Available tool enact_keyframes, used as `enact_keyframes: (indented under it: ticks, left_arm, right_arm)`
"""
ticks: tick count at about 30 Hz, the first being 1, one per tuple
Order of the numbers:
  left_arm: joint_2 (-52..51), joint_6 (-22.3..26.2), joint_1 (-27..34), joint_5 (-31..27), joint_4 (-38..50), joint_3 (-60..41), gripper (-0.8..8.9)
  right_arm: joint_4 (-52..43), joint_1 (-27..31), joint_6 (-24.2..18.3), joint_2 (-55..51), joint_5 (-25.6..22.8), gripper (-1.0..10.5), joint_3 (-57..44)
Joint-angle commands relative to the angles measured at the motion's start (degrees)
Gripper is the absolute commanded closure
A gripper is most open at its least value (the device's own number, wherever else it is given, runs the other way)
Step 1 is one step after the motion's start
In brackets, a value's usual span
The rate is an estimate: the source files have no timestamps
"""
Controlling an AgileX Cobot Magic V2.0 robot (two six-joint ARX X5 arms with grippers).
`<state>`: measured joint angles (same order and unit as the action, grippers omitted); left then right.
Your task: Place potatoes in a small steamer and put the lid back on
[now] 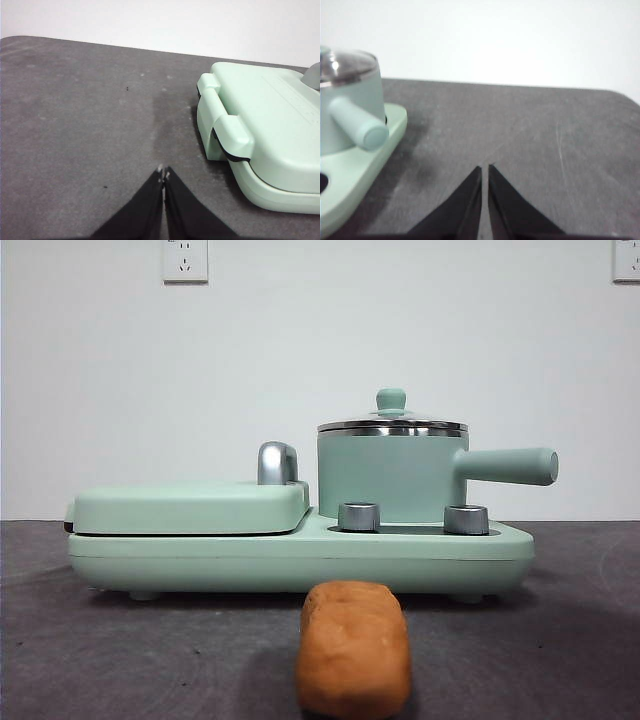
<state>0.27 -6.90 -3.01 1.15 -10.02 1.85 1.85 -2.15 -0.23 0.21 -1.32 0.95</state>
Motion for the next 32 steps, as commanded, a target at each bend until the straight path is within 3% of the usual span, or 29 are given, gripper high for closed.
enact_keyframes:
  ticks: [1, 5, 8, 12, 16, 20, 25, 32]
  left_arm:
    - [-0.09, -0.59, 0.0, -0.11, 2.75, -1.09, 8.08]
    - [-0.09, -5.18, 0.0, -0.11, 3.82, -1.09, 8.08]
    - [-0.09, -7.93, 0.0, -0.07, 3.91, -1.09, 8.08]
    - [0.0, -9.4, -0.09, 4.57, 4.02, 0.28, 8.07]
    - [0.39, -12.52, -1.01, 6.91, 3.41, 3.65, 8.07]
    - [2.78, -15.19, -2.27, 7.98, 2.6, 8.17, 8.07]
    - [9.73, -15.12, -3.87, 10.56, -2.54, 16.11, 8.07]
    - [21.92, -13.7, -5.27, 16.83, -8.13, 27.5, 8.07]
  right_arm:
    - [-2.43, 0.02, -0.17, 0.0, -0.02, 9.3, -0.31]
    - [-3.32, 0.02, 2.8, 0.0, 0.04, 9.3, -0.22]
    - [-3.67, 0.02, 9.62, 0.0, 0.55, 9.3, -0.15]
    - [-0.7, -0.02, 16.06, 0.02, 7.67, 9.3, 1.53]
    - [4.28, -0.17, 22.03, 0.07, 10.36, 9.3, 5.73]
    - [8.85, -0.68, 24.55, 0.94, 10.6, 9.3, 11.45]
    - [16.63, -0.76, 25.66, 5.07, 11.45, 9.3, 20.85]
    - [26.75, -0.76, 23.12, 13.14, 19.06, 9.3, 31.8]
